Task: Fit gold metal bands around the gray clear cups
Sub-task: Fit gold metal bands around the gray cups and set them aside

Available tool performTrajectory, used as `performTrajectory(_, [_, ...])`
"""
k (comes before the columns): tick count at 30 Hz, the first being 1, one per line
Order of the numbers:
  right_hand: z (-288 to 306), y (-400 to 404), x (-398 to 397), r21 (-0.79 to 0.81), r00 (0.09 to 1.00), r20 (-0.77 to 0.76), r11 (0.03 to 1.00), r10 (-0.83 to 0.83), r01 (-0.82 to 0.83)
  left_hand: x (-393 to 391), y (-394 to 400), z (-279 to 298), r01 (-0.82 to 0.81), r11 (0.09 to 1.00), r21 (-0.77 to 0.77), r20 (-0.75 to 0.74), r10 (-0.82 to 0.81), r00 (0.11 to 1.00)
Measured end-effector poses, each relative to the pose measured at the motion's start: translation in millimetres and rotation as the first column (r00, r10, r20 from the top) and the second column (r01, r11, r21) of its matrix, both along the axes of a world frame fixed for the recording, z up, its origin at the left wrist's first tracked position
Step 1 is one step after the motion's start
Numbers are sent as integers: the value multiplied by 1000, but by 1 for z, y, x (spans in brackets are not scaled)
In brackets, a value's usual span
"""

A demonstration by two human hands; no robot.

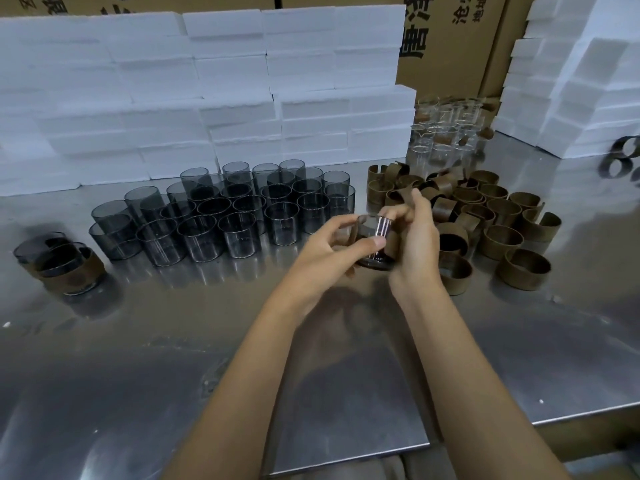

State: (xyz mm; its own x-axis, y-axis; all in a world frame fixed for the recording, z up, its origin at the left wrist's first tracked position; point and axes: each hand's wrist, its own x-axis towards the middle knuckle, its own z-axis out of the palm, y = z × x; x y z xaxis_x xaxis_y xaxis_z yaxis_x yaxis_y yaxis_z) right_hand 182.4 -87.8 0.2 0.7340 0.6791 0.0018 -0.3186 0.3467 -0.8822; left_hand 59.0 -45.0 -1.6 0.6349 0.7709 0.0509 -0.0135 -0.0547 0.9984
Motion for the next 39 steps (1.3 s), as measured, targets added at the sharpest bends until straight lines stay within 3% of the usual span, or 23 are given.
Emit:
performTrajectory(3, [-1, -2, -2, 128, 942, -230, 967, 246, -221, -4, 8, 2, -57, 990, -131, 216, 85, 973])
performTrajectory(6, [-4, 1, -14, 163, 850, -282, 896, 444, -414, -7, 12, 5, 23, 951, -308, 388, 103, 916])
performTrajectory(8, [-6, 4, -20, 168, 814, -279, 861, 509, -480, -5, 11, 6, 32, 933, -358, 425, 132, 896])
performTrajectory(10, [-8, 6, -23, 154, 814, -270, 857, 515, -491, -4, 11, 4, -90, 943, -321, 390, 218, 895])
performTrajectory(12, [-6, 6, -25, 163, 825, -271, 869, 495, -467, -7, 15, 0, -272, 943, -191, 350, 324, 879])
performTrajectory(14, [-5, 6, -27, 150, 851, -228, 881, 472, -449, -10, 17, -2, -333, 935, -122, 353, 355, 866])
performTrajectory(20, [-3, 5, -38, 48, 937, 67, 937, 343, -347, -8, 17, -1, -107, 953, -284, 426, 226, 876])
performTrajectory(24, [-7, 5, -32, 29, 930, 134, 936, 343, -350, -12, 25, -1, 105, 860, -499, 587, 246, 772])
performTrajectory(27, [-9, 4, -31, 28, 917, 158, 926, 367, -376, -14, 27, -3, 179, 822, -541, 623, 249, 742])
performTrajectory(34, [-8, 2, -30, 24, 913, 169, 925, 370, -380, -17, 25, -3, 224, 831, -509, 633, 185, 752])
performTrajectory(39, [-8, 1, -31, -15, 915, 203, 935, 349, -353, -22, 26, 2, 22, 960, -281, 433, 106, 895])
